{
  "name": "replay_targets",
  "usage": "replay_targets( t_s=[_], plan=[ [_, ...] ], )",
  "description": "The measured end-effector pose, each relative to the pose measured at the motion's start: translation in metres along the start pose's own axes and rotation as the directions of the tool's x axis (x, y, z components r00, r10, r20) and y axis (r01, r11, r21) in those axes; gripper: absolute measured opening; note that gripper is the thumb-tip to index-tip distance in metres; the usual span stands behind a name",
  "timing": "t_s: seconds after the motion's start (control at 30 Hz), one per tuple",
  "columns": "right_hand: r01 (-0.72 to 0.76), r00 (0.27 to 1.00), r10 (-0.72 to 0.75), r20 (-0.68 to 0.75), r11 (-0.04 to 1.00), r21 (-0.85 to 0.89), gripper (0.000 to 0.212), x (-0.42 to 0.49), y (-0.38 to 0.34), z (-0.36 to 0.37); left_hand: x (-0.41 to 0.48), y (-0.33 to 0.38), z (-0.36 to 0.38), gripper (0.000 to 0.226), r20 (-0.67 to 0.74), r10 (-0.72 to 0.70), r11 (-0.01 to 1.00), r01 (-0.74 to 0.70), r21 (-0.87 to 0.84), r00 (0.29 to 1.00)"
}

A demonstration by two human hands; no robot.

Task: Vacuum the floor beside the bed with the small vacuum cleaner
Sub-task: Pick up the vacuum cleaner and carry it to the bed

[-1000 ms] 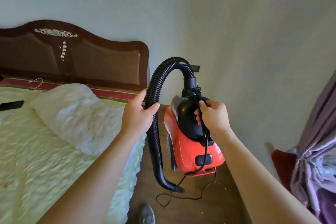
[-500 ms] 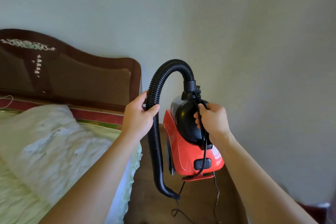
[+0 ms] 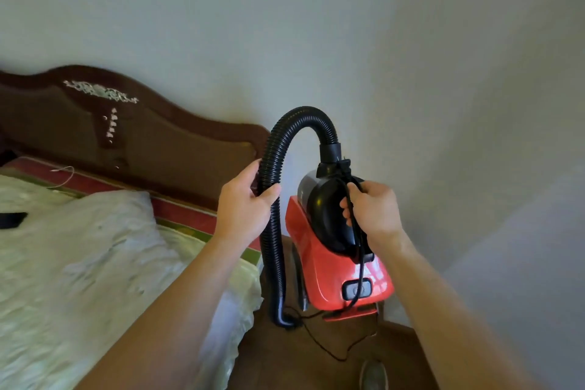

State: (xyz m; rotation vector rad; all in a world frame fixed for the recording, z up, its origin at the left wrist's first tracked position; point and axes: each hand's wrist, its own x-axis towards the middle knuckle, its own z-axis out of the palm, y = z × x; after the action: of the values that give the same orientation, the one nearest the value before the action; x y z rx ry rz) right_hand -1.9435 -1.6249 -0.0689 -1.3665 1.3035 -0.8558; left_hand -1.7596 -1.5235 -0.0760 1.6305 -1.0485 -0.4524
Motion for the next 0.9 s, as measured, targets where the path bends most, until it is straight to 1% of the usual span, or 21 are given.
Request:
replay_targets(
  t_s=[0.17,0.27,0.33,0.47,0.57,0.63,0.77,0.9],
  plan=[
    [0.014,0.985,-0.009,0.174,1.000,-0.025,0.030,0.067,0.004,0.010,0.022,-0.007,0.022,0.024,-0.160,-0.068,0.994,0.081,0.075,0.985],
    [0.036,0.957,-0.017,0.288,0.997,-0.062,0.029,0.102,0.009,0.013,0.030,-0.010,0.040,0.023,-0.264,-0.150,0.979,0.180,0.093,0.953],
    [0.061,0.930,-0.022,0.366,0.994,-0.095,0.029,0.121,0.009,0.015,0.030,-0.008,0.051,0.026,-0.339,-0.197,0.968,0.238,0.083,0.920],
    [0.113,0.855,-0.016,0.518,0.981,-0.157,0.027,0.145,0.009,0.027,0.021,-0.005,0.063,0.039,-0.493,-0.280,0.938,0.343,0.041,0.824],
    [0.162,0.799,-0.013,0.601,0.967,-0.194,0.027,0.147,0.012,0.042,0.006,-0.013,0.062,0.032,-0.572,-0.347,0.911,0.413,-0.015,0.743],
    [0.192,0.758,-0.012,0.652,0.959,-0.206,0.027,0.145,0.015,0.055,-0.007,-0.018,0.059,0.033,-0.616,-0.383,0.893,0.448,-0.055,0.688],
    [0.258,0.674,0.001,0.739,0.937,-0.236,0.030,0.133,0.023,0.085,-0.034,-0.033,0.047,0.031,-0.678,-0.449,0.862,0.481,-0.158,0.582],
    [0.320,0.587,0.017,0.809,0.913,-0.252,0.030,0.110,0.035,0.118,-0.066,-0.054,0.028,0.031,-0.702,-0.542,0.819,0.477,-0.318,0.462]
  ],
)
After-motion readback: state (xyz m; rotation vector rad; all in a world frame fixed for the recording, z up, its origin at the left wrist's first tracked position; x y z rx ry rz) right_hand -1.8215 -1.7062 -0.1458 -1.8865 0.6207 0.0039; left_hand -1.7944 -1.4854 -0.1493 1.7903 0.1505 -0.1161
